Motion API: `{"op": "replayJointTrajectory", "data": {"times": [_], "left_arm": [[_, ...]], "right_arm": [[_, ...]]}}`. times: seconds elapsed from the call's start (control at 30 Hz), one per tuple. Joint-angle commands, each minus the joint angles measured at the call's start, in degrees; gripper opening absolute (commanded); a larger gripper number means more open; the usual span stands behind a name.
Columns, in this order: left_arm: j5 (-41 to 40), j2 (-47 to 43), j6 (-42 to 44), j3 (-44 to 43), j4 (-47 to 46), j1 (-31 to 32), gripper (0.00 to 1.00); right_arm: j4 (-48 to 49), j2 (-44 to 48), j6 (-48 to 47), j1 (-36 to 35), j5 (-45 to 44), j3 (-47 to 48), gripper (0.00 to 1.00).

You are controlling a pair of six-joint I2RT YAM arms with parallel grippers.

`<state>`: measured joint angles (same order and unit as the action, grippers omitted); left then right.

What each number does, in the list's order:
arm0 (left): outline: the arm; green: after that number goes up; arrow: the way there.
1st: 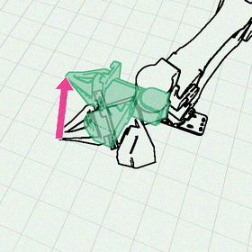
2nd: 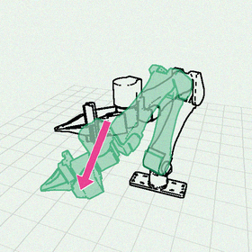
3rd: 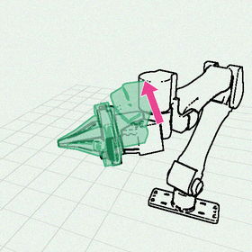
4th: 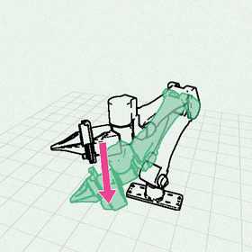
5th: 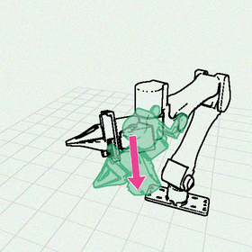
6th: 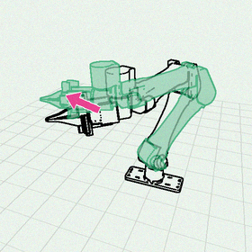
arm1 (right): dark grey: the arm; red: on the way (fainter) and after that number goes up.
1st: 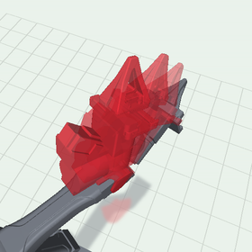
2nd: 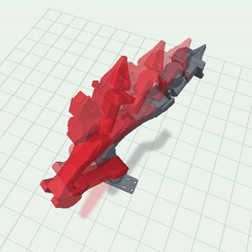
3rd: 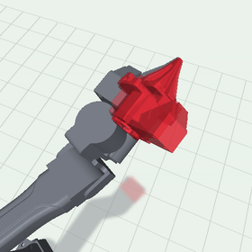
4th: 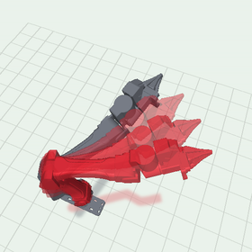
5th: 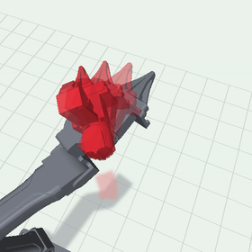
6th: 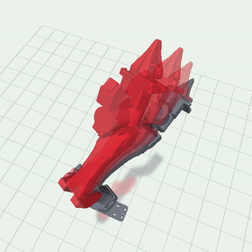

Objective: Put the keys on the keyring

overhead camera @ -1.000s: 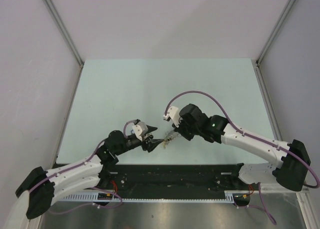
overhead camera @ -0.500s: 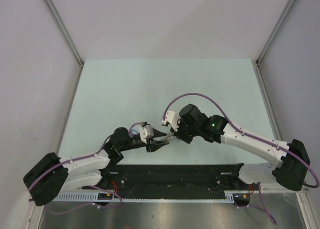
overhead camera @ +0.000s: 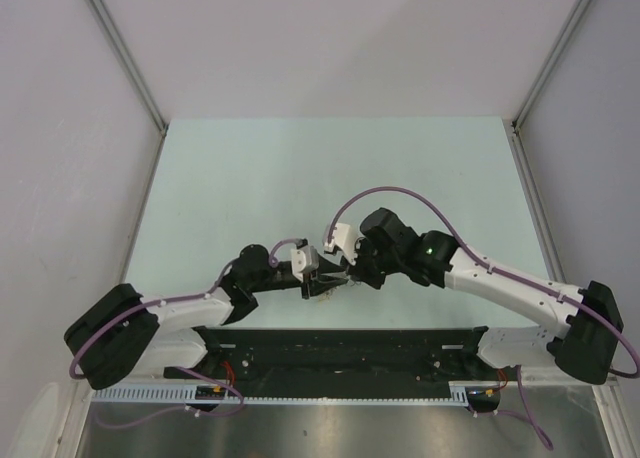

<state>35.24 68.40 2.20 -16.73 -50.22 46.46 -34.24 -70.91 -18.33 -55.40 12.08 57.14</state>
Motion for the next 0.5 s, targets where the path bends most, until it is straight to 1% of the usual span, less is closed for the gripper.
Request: {"op": "replayJointTrajectory", "data": {"times": [0.0,0.07,0.13,0.2,0.23,0.37,0.4,0.47], "left_arm": [[1.67,1.91,2.29,-2.25,-2.08,-0.23,0.35],[1.58,2.44,2.46,-2.17,-2.25,-0.23,0.34],[1.76,2.96,2.46,-2.17,-2.96,-0.23,0.31],[2.2,3.14,2.2,-2.43,-3.13,-0.23,0.3],[2.37,3.32,2.11,-2.78,-3.13,-0.23,0.27],[3.78,3.41,1.67,-3.74,-2.61,-0.23,0.24],[4.3,3.32,1.5,-4.1,-2.34,-0.23,0.21],[4.57,3.49,1.67,-4.36,-1.47,-0.23,0.2]], "right_arm": [[1.63,2.62,-0.92,-0.42,1.63,1.92,0.0],[1.89,2.89,-0.83,-0.41,1.72,1.83,0.0],[1.81,2.98,-0.83,-0.41,1.98,1.65,0.0],[1.98,3.06,-0.92,-0.41,2.16,1.57,0.0],[1.98,3.06,-0.92,-0.41,2.25,1.57,0.0],[2.07,2.98,-0.83,-0.5,2.43,1.48,0.0],[2.16,3.06,-0.92,-0.5,2.43,1.39,0.0],[2.16,3.06,-0.83,-0.59,2.51,1.39,0.0]]}}
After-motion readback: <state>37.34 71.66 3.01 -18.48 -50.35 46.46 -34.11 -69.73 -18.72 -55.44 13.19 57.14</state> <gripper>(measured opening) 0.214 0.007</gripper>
